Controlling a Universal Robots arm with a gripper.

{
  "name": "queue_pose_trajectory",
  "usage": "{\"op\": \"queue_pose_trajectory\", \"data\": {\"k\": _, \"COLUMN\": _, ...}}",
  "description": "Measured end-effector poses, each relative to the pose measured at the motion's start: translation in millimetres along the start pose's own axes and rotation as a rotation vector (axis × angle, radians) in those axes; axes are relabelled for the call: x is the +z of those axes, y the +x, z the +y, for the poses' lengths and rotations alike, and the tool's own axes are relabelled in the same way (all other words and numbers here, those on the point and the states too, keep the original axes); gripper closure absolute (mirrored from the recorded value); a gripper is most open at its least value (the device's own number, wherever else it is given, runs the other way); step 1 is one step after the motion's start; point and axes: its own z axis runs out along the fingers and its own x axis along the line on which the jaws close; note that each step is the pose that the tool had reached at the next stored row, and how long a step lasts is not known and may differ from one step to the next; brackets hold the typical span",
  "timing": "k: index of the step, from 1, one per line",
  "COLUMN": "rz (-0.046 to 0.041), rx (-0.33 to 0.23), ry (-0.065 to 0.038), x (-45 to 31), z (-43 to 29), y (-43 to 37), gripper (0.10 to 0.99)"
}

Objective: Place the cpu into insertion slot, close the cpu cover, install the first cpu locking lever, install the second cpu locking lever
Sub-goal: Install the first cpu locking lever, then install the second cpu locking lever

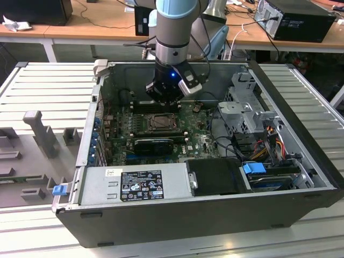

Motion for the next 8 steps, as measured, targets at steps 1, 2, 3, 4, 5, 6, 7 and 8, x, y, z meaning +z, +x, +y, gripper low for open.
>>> {"op": "queue_pose_trajectory", "data": {"k": 1, "rz": 0.0, "rx": 0.0, "ry": 0.0, "x": 0.0, "z": -0.3, "y": 0.0, "gripper": 0.98}}
{"op": "queue_pose_trajectory", "data": {"k": 2, "rz": 0.0, "rx": 0.0, "ry": 0.0, "x": 0.0, "z": -0.6, "y": 0.1, "gripper": 0.98}}
{"op": "queue_pose_trajectory", "data": {"k": 3, "rz": 0.0, "rx": 0.0, "ry": 0.0, "x": 0.0, "z": -1.0, "y": 0.1, "gripper": 0.98}}
{"op": "queue_pose_trajectory", "data": {"k": 4, "rz": 0.0, "rx": 0.0, "ry": 0.0, "x": -0.1, "z": -1.8, "y": 0.1, "gripper": 0.98}}
{"op": "queue_pose_trajectory", "data": {"k": 5, "rz": 0.0, "rx": 0.0, "ry": 0.0, "x": -0.2, "z": -2.4, "y": 0.2, "gripper": 0.98}}
{"op": "queue_pose_trajectory", "data": {"k": 6, "rz": -0.0001, "rx": 0.0, "ry": 0.0, "x": -0.2, "z": -3.5, "y": 0.3, "gripper": 0.98}}
{"op": "queue_pose_trajectory", "data": {"k": 7, "rz": -0.0001, "rx": 0.0, "ry": 0.0, "x": -0.8, "z": -3.6, "y": 0.3, "gripper": 0.98}}
{"op": "queue_pose_trajectory", "data": {"k": 8, "rz": 0.0001, "rx": 0.0, "ry": 0.0, "x": -1.3, "z": -3.6, "y": 0.3, "gripper": 0.98}}
